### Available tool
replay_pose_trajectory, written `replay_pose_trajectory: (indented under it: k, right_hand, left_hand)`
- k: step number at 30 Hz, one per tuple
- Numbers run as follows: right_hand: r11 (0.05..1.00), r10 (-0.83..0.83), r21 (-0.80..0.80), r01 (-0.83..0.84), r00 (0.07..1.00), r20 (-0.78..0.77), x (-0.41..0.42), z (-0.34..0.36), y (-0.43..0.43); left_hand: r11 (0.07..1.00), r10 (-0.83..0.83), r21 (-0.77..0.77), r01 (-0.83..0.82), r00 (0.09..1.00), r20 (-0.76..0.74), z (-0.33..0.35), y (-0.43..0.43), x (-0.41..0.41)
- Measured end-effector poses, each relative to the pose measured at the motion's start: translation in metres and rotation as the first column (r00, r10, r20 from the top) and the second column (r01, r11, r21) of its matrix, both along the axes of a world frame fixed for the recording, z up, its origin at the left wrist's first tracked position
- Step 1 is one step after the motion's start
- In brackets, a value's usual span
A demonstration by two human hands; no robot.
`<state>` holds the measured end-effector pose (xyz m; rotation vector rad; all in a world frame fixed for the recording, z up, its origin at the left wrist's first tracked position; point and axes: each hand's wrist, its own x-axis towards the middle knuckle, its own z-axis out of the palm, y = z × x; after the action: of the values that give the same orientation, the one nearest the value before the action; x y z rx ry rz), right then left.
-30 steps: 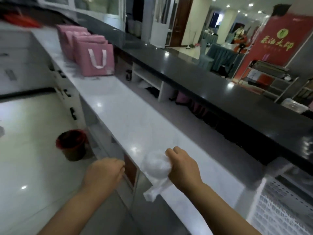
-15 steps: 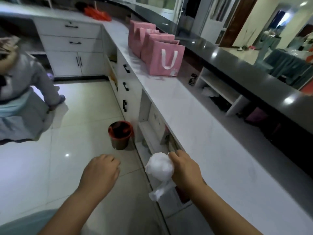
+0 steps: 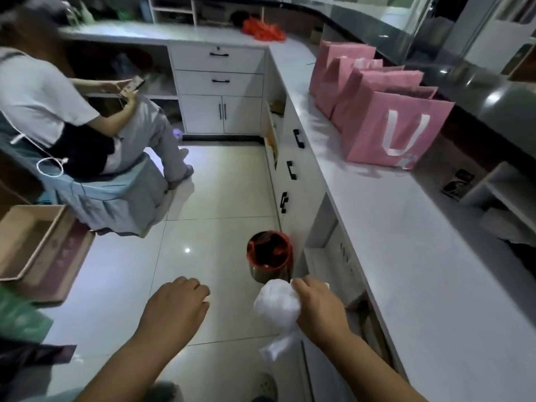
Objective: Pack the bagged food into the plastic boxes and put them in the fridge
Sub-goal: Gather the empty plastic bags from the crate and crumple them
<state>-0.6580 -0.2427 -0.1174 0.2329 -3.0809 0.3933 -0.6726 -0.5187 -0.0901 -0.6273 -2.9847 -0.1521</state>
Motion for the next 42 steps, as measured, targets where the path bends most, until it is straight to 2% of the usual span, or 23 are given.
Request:
replay_pose_trajectory:
  k: [5, 10, 15, 17, 21, 25, 29, 31, 34, 36, 38, 42]
  right_hand:
    - [1.0, 0.012, 0.018, -0.013, 0.999, 0.05, -0.101, -0.007, 0.013]
    - [0.999, 0.037, 0.016, -0.039, 0.993, 0.11, -0.158, -0.026, 0.015]
    - [0.999, -0.038, 0.003, 0.038, 0.988, 0.152, -0.225, -0.042, 0.016]
    - [0.994, -0.11, -0.003, 0.112, 0.981, 0.159, -0.244, -0.048, 0.015]
    - [0.969, -0.247, 0.047, 0.243, 0.958, 0.143, -0.289, -0.058, 0.007]
    - [0.937, -0.347, 0.097, 0.335, 0.924, 0.161, -0.349, -0.085, -0.005]
    - [0.906, -0.415, 0.048, 0.421, 0.859, 0.299, -0.391, -0.146, -0.008]
    - [0.891, -0.423, 0.038, 0.452, 0.798, 0.429, -0.412, -0.171, -0.005]
    - [0.862, -0.49, 0.104, 0.496, 0.765, 0.417, -0.44, -0.22, 0.003]
    - [0.825, -0.533, 0.072, 0.561, 0.727, 0.433, -0.451, -0.254, 0.004]
    - [0.839, -0.521, 0.066, 0.54, 0.763, 0.382, -0.461, -0.299, 0.006]
    - [0.814, -0.553, 0.136, 0.564, 0.682, 0.479, -0.483, -0.393, 0.014]
  left_hand:
    - [0.999, 0.033, 0.005, -0.032, 0.997, -0.068, 0.005, 0.018, -0.093]
    - [0.998, 0.056, -0.029, -0.055, 0.997, 0.053, -0.02, 0.019, -0.139]
    - [0.997, 0.074, -0.01, -0.073, 0.988, 0.132, -0.046, 0.016, -0.213]
    - [1.0, -0.008, 0.014, 0.006, 0.992, 0.123, -0.057, 0.017, -0.247]
    - [0.985, -0.162, -0.043, 0.17, 0.976, 0.148, -0.072, 0.016, -0.327]
    - [0.951, -0.279, -0.067, 0.301, 0.932, 0.23, -0.099, 0.013, -0.401]
    - [0.912, -0.368, -0.069, 0.404, 0.881, 0.299, -0.145, 0.02, -0.461]
    - [0.899, -0.389, -0.069, 0.431, 0.863, 0.323, -0.177, 0.03, -0.486]
    - [0.886, -0.401, -0.063, 0.459, 0.828, 0.392, -0.234, 0.053, -0.51]
    - [0.878, -0.412, -0.05, 0.476, 0.804, 0.429, -0.278, 0.067, -0.516]
    - [0.869, -0.42, -0.047, 0.492, 0.785, 0.455, -0.331, 0.082, -0.519]
    - [0.871, -0.426, -0.022, 0.49, 0.778, 0.462, -0.42, 0.11, -0.532]
